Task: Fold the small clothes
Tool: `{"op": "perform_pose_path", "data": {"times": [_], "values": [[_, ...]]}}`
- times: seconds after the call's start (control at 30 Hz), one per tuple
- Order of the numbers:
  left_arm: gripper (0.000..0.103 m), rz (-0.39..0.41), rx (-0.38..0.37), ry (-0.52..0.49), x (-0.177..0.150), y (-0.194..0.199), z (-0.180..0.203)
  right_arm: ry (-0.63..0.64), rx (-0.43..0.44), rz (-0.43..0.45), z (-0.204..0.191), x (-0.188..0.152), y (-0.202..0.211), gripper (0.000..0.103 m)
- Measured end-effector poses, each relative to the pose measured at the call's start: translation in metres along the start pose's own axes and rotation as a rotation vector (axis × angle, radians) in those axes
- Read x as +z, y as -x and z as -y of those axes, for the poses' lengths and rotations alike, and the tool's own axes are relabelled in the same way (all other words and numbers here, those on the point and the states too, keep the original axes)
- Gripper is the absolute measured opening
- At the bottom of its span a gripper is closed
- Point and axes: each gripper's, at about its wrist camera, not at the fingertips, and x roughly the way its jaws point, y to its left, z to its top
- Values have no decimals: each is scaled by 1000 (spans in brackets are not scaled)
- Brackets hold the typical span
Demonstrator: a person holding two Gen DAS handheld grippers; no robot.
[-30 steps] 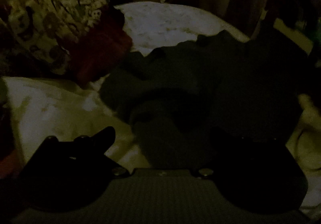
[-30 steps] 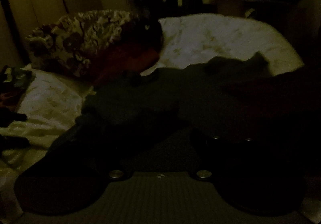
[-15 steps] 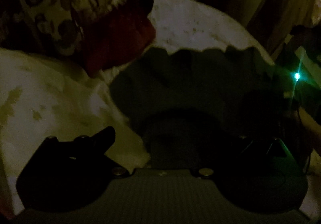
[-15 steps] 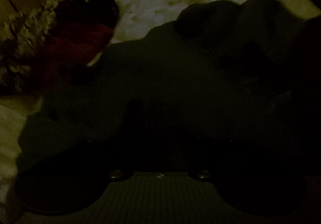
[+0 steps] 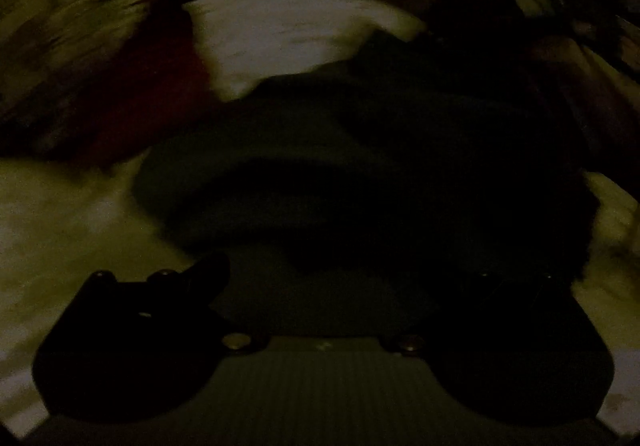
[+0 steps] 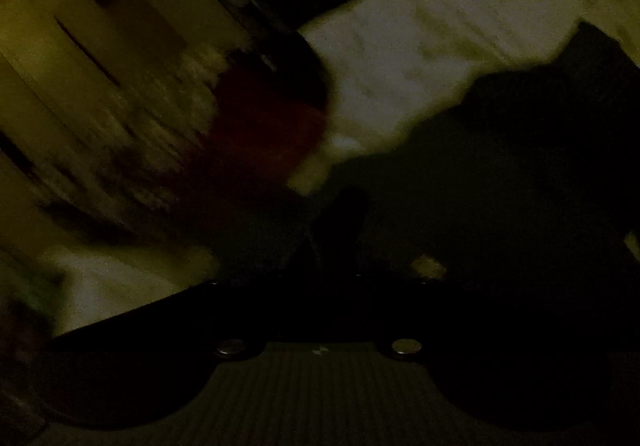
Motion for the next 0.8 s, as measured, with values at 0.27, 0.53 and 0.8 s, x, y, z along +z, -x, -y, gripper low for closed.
{"op": "perform_pose_path", "data": {"times": [0.27, 0.53, 0.8], "values": [[103, 62, 240, -333, 17, -80, 87, -11, 213, 170, -66, 58, 78, 11], [103, -81, 490, -104, 41, -129, -2, 37, 96, 303, -57, 72, 110, 10], [102, -74, 593, 241, 21, -90, -90, 42, -40, 205, -29, 57, 55, 9]]}}
